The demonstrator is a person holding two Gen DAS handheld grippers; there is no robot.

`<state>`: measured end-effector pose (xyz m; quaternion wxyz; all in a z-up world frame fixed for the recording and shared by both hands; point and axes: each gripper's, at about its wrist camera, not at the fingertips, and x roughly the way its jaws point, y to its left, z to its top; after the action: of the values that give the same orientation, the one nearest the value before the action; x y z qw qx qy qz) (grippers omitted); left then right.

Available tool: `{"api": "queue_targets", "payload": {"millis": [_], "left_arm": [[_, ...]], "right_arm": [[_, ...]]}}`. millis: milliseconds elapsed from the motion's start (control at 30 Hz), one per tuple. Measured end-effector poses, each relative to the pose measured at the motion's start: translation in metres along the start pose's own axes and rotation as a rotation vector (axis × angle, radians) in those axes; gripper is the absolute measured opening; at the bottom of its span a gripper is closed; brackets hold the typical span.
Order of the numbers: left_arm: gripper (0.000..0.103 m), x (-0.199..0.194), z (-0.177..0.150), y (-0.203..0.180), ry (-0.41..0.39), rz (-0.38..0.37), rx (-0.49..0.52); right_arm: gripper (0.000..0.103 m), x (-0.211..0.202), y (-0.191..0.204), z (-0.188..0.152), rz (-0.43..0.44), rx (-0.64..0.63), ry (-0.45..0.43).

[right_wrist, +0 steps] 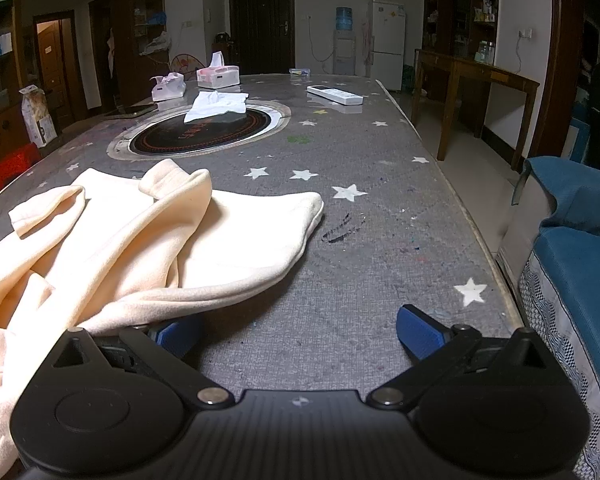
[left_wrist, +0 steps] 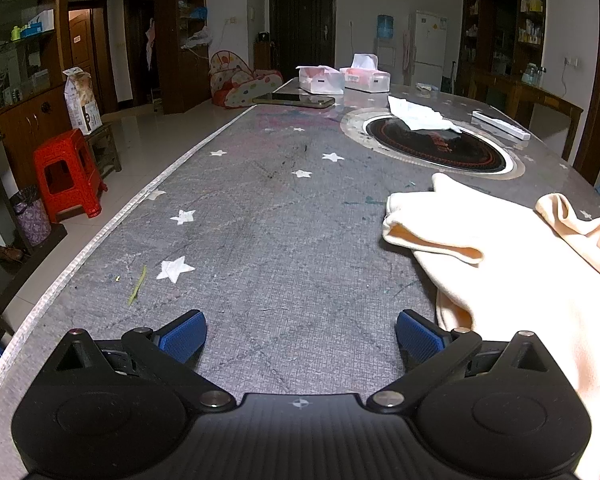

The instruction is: Fold clothes

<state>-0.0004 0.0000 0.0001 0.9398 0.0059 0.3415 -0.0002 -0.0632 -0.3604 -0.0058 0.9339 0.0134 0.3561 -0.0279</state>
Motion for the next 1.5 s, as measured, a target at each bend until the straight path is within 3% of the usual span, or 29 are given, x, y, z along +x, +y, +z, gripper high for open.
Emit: {"api": "queue_targets", "payload": {"millis": [400,567,900,1500], "left_arm": [[0.103,-0.017,-0.008,-0.004,0.038,-0.062,0.008],[0.103,-0.031,-0.009,-0.011,0.051,-0.103,0.012],[0.103,-0.059,-0.013,-0.03,0.065,-0.183,0.036],[0.103,-0.091,-0.019,-0.054,0.045,-0.25,0.1]], "right_arm": [[0.103,-0.045,0.009,-0.008,0.022,-0.023,-0.059],[0.103,-0.072,0.026,-0.018,0.072,-0.05,-0.084],[0.103,-0.094,0.055,-0.028,0.117,-0.099,-0.059],[0.103,-0.118,0.078,-0.044,0.167,-0.122,-0.032]]}}
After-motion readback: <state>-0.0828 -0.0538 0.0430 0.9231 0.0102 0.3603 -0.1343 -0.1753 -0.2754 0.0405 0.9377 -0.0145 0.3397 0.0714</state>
